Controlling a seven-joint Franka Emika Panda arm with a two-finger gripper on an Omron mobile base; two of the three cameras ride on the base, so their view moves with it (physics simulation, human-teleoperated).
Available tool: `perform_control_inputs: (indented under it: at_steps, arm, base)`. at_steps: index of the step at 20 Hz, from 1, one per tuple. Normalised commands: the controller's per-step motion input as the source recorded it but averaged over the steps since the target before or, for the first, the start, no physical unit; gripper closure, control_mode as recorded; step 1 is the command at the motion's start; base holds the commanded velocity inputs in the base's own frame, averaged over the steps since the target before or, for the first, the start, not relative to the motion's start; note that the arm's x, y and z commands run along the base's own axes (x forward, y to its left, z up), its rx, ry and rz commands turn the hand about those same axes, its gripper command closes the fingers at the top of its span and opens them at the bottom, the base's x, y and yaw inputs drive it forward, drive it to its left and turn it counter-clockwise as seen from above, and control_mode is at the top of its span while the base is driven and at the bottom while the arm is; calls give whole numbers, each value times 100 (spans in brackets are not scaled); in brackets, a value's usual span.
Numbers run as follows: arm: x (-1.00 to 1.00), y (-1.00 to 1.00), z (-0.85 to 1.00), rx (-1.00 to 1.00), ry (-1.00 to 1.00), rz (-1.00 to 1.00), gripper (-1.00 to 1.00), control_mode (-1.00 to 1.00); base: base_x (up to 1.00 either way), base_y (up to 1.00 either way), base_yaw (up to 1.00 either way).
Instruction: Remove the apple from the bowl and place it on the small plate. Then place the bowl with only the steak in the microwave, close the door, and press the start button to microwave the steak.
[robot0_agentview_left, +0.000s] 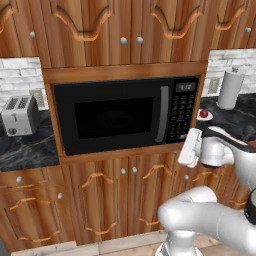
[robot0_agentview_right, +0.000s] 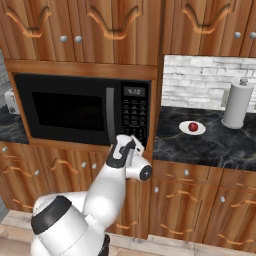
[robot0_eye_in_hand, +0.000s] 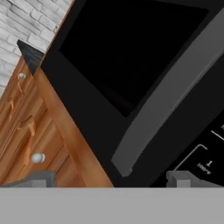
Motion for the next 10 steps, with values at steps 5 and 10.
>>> perform_control_inputs:
  at_steps: [5,10]
  arm:
    - [37,0,-35,4,2,0,-100,-100]
    - [39,0,-32,3,2,0,-100,-100]
  base:
    - [0,0,0]
    - [0,0,0]
